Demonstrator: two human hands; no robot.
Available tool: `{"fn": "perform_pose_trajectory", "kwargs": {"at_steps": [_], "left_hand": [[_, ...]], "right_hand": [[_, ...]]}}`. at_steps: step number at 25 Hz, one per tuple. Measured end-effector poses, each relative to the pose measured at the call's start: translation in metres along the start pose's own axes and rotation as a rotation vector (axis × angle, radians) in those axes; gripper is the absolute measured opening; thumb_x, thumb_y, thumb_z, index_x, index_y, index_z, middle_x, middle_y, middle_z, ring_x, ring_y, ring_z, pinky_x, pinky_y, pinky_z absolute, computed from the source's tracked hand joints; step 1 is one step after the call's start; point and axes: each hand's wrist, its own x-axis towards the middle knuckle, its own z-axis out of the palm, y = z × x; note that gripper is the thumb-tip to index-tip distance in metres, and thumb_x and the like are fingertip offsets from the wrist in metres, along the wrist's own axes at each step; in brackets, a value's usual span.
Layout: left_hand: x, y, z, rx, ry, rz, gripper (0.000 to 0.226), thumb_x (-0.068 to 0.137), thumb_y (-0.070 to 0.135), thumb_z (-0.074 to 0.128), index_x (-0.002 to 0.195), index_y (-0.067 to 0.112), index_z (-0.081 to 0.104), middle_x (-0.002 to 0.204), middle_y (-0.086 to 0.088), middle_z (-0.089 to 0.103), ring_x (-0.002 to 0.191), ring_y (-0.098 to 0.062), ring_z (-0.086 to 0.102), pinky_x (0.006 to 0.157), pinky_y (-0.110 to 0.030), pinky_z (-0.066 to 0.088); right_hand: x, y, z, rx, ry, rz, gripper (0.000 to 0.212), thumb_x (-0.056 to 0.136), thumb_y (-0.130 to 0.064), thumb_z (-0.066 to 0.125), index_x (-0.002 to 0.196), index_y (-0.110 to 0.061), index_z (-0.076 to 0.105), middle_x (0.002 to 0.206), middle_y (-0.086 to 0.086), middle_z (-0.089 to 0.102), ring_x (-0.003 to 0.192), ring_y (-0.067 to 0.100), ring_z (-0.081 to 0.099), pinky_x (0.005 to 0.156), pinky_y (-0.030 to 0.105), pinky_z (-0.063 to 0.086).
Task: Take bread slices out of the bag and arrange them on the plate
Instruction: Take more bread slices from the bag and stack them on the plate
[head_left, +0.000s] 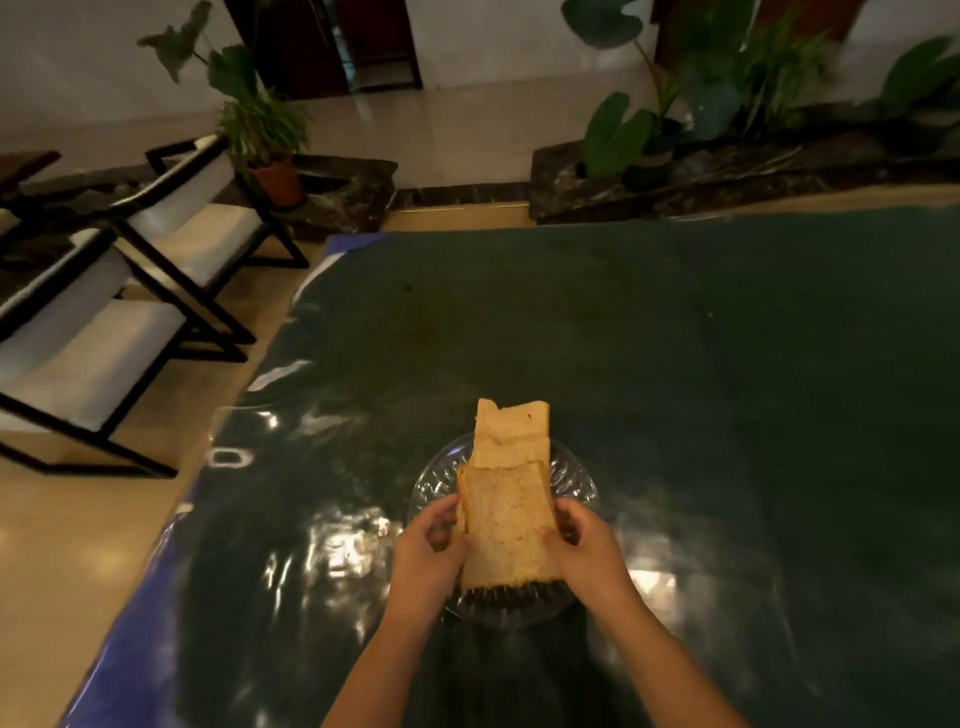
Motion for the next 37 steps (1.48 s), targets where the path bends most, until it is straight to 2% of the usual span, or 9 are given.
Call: {"fn": "perform_pose_trajectory", "kwargs": {"at_steps": [4, 9, 12, 15, 19, 21, 26, 33, 37], "left_hand": [[0.028, -0.017, 0.003, 0.02, -0.072, 0.02, 0.041, 0.079, -0.003, 0.061, 0.104, 0.03, 0.062, 0.101, 0.008, 0.065, 0.09, -0.005, 0.06, 0.067, -0.018, 0.05], [0.042, -0.032, 0.007, 0.04, -0.128, 0.007, 0.041, 0.082, 0.004, 0.062, 0.115, 0.027, 0.058, 0.106, 0.008, 0.06, 0.096, -0.005, 0.057, 0.072, -0.023, 0.049], [0.051, -0.036, 0.008, 0.033, -0.129, 0.025, 0.042, 0.081, 0.004, 0.063, 0.117, 0.025, 0.058, 0.106, 0.006, 0.061, 0.096, -0.007, 0.059, 0.079, -0.031, 0.053], [0.062, -0.04, 0.012, 0.063, -0.125, 0.037, 0.043, 0.08, 0.002, 0.063, 0.118, 0.022, 0.058, 0.107, 0.002, 0.062, 0.097, -0.01, 0.059, 0.086, -0.034, 0.052], [0.065, -0.047, 0.018, 0.129, -0.117, 0.078, 0.045, 0.079, 0.002, 0.064, 0.12, 0.019, 0.056, 0.105, 0.004, 0.062, 0.094, -0.004, 0.057, 0.076, -0.015, 0.045], [0.061, -0.05, 0.018, 0.179, -0.058, 0.128, 0.046, 0.077, 0.003, 0.066, 0.119, 0.02, 0.056, 0.105, 0.005, 0.058, 0.094, -0.005, 0.056, 0.08, -0.019, 0.047], [0.048, -0.046, 0.02, 0.316, 0.088, 0.262, 0.024, 0.078, 0.01, 0.066, 0.102, 0.014, 0.067, 0.095, 0.002, 0.062, 0.091, -0.014, 0.056, 0.081, -0.034, 0.052], [0.049, -0.039, 0.032, 0.415, 0.155, 0.192, 0.02, 0.08, 0.023, 0.068, 0.097, 0.012, 0.068, 0.098, -0.002, 0.066, 0.098, -0.017, 0.055, 0.077, -0.016, 0.035], [0.046, -0.036, 0.032, 0.309, 0.122, 0.149, 0.014, 0.079, 0.016, 0.068, 0.092, 0.016, 0.063, 0.09, 0.001, 0.067, 0.088, -0.015, 0.061, 0.076, -0.031, 0.052]], "right_hand": [[0.009, 0.011, 0.012, -0.038, 0.094, 0.049, 0.028, 0.084, -0.017, 0.061, 0.111, -0.021, 0.06, 0.103, -0.007, 0.065, 0.096, 0.013, 0.062, 0.083, 0.039, 0.055], [0.014, 0.011, 0.017, -0.043, 0.161, -0.001, 0.019, 0.084, -0.009, 0.06, 0.097, -0.023, 0.06, 0.09, -0.015, 0.061, 0.086, 0.005, 0.06, 0.065, 0.016, 0.046], [0.023, 0.009, 0.021, -0.097, 0.191, 0.007, 0.022, 0.085, -0.011, 0.059, 0.105, -0.019, 0.061, 0.091, -0.014, 0.06, 0.082, 0.001, 0.057, 0.062, 0.011, 0.041], [0.032, 0.011, 0.024, -0.177, 0.205, 0.036, 0.023, 0.085, -0.014, 0.06, 0.107, -0.017, 0.06, 0.093, -0.009, 0.06, 0.077, -0.002, 0.054, 0.058, 0.009, 0.038], [0.036, 0.015, 0.025, -0.339, 0.225, 0.056, 0.019, 0.083, -0.019, 0.061, 0.102, -0.018, 0.06, 0.089, -0.008, 0.061, 0.069, -0.002, 0.052, 0.052, 0.01, 0.033], [0.034, 0.016, 0.023, -0.39, 0.247, 0.06, 0.019, 0.082, -0.023, 0.062, 0.101, -0.022, 0.06, 0.086, -0.013, 0.058, 0.071, 0.003, 0.055, 0.055, 0.014, 0.036], [0.023, 0.017, 0.024, -0.237, 0.388, -0.005, 0.016, 0.079, -0.018, 0.066, 0.095, -0.023, 0.064, 0.077, -0.016, 0.06, 0.074, 0.003, 0.06, 0.061, 0.015, 0.042], [0.021, 0.011, 0.04, -0.201, 0.462, -0.028, 0.017, 0.082, -0.018, 0.064, 0.098, -0.021, 0.062, 0.084, -0.008, 0.063, 0.074, 0.011, 0.062, 0.061, 0.022, 0.046], [0.012, 0.009, 0.05, -0.16, 0.501, -0.041, 0.022, 0.082, -0.017, 0.064, 0.103, -0.021, 0.062, 0.081, -0.017, 0.06, 0.073, -0.002, 0.058, 0.062, 0.013, 0.044]]}}
